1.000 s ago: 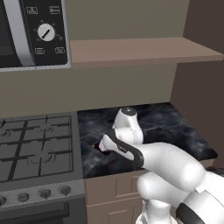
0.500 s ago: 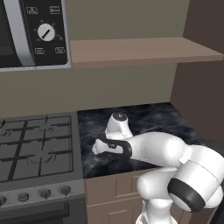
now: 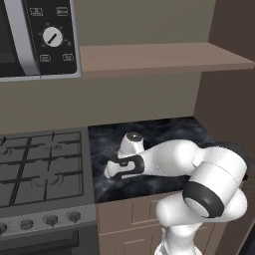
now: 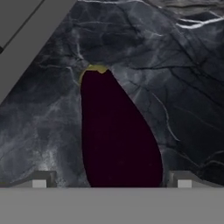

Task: Place the eggplant in the correct fridge rack based on whether it is a fruit or vegetable. Finally, close the fridge door.

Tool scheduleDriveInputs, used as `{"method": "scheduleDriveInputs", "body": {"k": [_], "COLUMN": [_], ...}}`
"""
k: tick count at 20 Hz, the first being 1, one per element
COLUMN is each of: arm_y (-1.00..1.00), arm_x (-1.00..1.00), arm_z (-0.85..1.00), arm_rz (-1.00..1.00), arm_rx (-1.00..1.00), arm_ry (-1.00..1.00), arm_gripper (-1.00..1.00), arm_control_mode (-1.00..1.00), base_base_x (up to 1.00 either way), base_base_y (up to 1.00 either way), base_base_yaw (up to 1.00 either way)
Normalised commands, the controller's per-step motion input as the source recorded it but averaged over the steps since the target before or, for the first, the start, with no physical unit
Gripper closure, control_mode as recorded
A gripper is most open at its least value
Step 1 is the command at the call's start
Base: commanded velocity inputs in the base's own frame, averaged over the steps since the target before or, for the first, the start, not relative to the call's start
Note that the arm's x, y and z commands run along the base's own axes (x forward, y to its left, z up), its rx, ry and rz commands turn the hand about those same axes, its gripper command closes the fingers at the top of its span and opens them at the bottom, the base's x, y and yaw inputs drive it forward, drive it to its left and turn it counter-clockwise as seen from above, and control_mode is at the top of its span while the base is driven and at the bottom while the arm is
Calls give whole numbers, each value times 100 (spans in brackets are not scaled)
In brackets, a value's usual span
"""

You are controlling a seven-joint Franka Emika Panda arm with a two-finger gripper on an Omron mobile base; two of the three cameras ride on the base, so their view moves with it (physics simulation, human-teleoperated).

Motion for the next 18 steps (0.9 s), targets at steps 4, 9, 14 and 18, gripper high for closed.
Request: {"method": "scheduleDriveInputs", "body": {"k": [4, 9, 14, 18], "arm_y": [0, 0, 0, -2], "arm_x": [12, 11, 9, 0], "arm_z": [-19, -19, -22, -1], "arm_rz": [0, 0, 3, 1], "arm_rx": [0, 0, 0, 0], "arm_ry": [0, 0, 0, 0], "arm_gripper": [-100, -100, 100, 100], "arm_control_mode": [-100, -100, -100, -100], "base_base_x": [0, 0, 0, 0], "base_base_y": [0, 0, 0, 0], "base_base_yaw": [0, 0, 0, 0]}}
